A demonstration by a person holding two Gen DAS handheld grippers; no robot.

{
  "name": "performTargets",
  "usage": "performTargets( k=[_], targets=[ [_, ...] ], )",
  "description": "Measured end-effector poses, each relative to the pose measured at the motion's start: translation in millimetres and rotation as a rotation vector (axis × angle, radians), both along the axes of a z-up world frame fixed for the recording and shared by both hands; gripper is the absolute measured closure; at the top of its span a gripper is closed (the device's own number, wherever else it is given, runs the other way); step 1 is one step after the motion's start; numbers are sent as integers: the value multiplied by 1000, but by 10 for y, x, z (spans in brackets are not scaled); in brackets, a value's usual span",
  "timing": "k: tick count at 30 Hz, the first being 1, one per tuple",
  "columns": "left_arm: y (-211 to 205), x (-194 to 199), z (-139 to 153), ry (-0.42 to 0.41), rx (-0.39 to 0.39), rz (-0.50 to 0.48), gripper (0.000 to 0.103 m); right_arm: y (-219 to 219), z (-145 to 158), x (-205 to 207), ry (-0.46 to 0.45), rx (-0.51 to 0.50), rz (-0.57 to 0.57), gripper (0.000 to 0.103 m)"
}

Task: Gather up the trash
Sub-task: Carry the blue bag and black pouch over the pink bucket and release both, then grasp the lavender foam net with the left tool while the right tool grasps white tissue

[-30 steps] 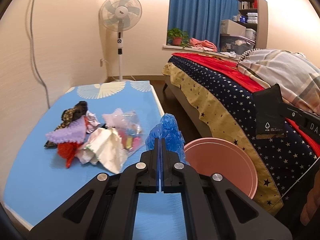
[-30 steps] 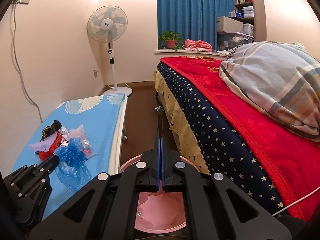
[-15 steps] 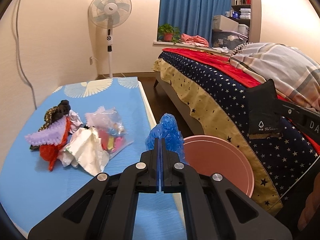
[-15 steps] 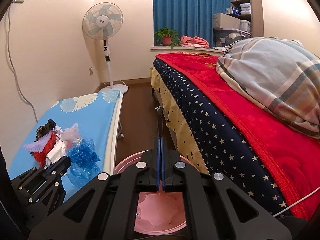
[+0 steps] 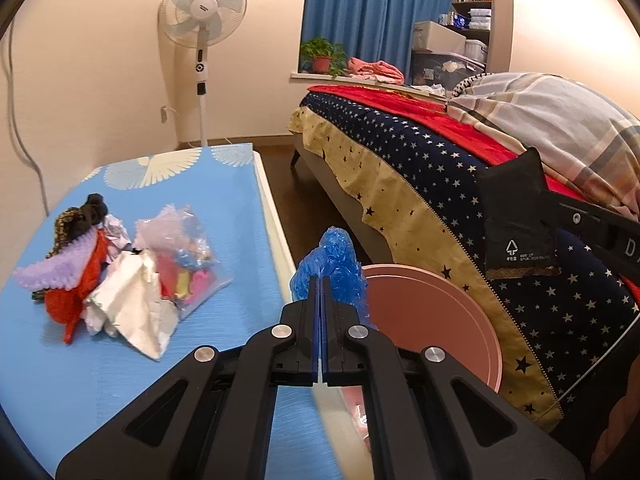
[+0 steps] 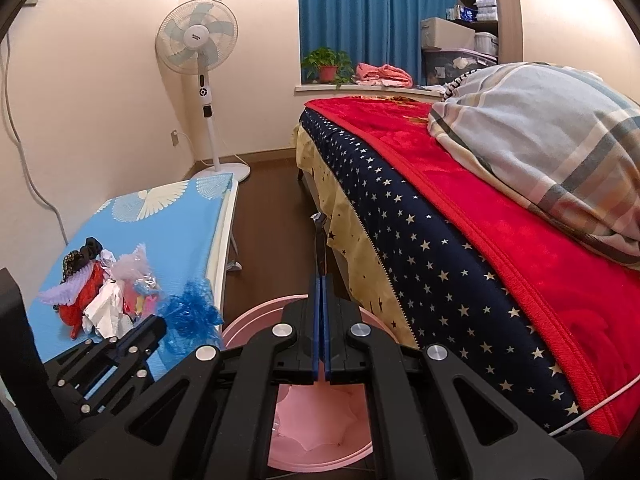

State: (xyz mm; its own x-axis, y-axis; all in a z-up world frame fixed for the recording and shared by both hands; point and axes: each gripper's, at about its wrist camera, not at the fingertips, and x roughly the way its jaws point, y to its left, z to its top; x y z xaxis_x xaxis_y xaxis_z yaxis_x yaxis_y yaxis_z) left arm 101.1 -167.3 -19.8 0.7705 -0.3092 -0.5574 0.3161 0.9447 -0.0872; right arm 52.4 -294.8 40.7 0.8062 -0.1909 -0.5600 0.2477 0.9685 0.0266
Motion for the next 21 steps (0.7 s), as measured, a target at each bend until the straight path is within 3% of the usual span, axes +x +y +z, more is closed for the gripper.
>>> performTargets(
  k=[6,10,11,12,13,14,15,21],
  targets=[
    [-63,51,-27,11,-16,-16,103,-21,-24,22,8,-1,-13,102],
    [-102,118,-102,76,-53,-67,100,-34,-56,46,24,-4,-30,96],
    [-110,131,-127,91,-53,-67,87,-48,-64,52,29,-2,-39,89],
    [-104,137,-150,99,-50,-59,67,-66,-65,49,29,2,-49,84],
    [-88,138,-162,100,-51,-49,62,-84,-60,38,26,2,-62,74],
    [-78,137,-170,103,-53,-42,61,-95,-56,30,23,2,-72,64],
    [-66,140,-175,107,-58,-40,61,-109,-56,22,22,4,-79,62],
    [3,72,-106,84,-60,-50,61,-108,-55,9,16,19,-78,62]
  ],
)
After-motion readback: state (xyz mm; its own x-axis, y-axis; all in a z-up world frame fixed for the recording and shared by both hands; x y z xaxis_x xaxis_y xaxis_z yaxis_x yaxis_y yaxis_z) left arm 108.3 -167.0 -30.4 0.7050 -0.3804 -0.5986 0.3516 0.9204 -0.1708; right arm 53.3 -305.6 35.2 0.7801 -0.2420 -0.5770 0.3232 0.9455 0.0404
